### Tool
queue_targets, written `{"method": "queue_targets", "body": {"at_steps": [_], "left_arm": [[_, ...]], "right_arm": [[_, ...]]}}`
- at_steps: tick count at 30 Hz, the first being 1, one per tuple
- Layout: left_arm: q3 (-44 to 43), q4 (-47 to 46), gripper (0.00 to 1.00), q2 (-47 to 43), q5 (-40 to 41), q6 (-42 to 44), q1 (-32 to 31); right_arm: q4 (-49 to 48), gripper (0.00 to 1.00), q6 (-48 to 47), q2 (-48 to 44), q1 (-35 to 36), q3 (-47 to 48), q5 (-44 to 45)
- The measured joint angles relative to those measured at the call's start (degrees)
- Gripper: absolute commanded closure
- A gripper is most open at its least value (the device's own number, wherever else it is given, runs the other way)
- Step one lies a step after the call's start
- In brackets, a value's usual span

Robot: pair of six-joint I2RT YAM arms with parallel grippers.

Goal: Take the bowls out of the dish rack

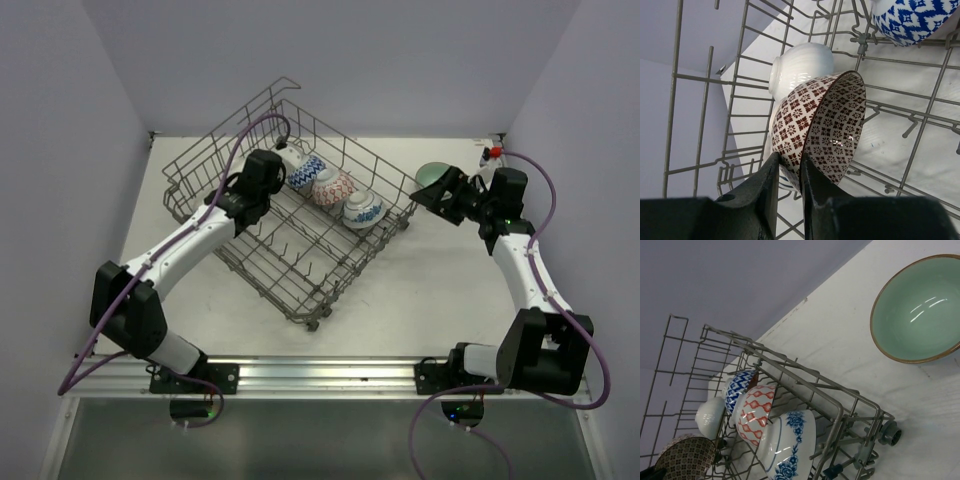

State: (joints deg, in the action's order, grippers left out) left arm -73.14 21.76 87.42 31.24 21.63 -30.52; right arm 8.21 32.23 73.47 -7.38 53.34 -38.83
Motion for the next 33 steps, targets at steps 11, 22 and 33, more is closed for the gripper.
{"method": "queue_targets", "body": {"at_steps": [11,22,33], "left_arm": [[7.0,-2.9,1.0,-6.6,4.0,-1.3,-0.5],[1.9,-4.7,1.0,-16.9,-2.6,-10.1,-3.3],[11.6,-5.4,0.39,-14.0,-5.4,-15.8,-3.3]], "right_arm": [[1.2,0.2,0.0,-0.3,0.0,0.0,0.4],[8.1,0.21,-2.6,-4.2,8.7,7.6,8.4],[13.4,0.27,-4.5,1.5,24.6,15.3,17.3]]}}
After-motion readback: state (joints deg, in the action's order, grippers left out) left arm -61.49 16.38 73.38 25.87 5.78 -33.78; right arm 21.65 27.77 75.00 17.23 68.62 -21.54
